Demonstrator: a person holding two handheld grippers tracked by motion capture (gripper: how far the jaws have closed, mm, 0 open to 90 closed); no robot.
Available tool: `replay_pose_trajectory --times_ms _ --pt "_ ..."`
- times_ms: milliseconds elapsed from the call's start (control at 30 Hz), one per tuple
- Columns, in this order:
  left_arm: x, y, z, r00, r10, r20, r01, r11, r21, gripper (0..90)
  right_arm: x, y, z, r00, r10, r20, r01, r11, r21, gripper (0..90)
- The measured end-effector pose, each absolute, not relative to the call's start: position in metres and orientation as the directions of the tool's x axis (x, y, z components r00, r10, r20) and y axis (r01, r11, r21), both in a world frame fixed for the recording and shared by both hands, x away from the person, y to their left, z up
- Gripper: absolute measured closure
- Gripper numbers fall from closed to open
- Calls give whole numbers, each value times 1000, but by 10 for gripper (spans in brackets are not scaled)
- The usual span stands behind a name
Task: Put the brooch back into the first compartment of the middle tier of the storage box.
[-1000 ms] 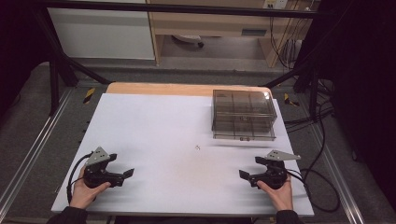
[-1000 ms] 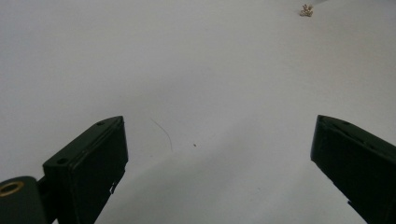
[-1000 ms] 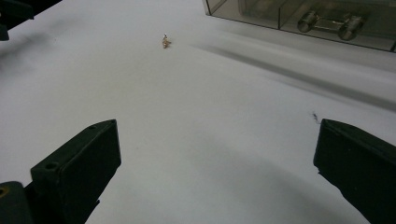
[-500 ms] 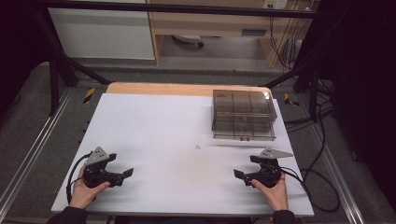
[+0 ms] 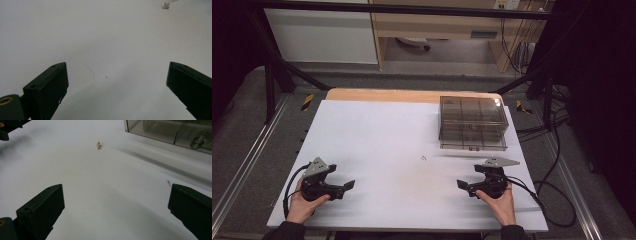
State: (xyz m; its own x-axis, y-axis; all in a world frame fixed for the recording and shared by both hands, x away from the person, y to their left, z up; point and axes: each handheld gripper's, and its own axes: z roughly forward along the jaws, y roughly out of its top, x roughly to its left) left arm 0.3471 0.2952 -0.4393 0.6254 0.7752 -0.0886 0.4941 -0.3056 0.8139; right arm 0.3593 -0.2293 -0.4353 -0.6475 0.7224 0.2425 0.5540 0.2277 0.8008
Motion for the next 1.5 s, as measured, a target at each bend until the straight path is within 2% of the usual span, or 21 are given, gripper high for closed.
replay_pose_trajectory --times_ms 833,1500 --pt "347 296 -440 622 778 -83 496 -311 811 39 376 -178 -421 -685 699 206 533 288 796 15" --pt "348 297 -441 619 781 -87 505 -311 805 39 396 -144 -427 -683 701 203 549 310 776 51"
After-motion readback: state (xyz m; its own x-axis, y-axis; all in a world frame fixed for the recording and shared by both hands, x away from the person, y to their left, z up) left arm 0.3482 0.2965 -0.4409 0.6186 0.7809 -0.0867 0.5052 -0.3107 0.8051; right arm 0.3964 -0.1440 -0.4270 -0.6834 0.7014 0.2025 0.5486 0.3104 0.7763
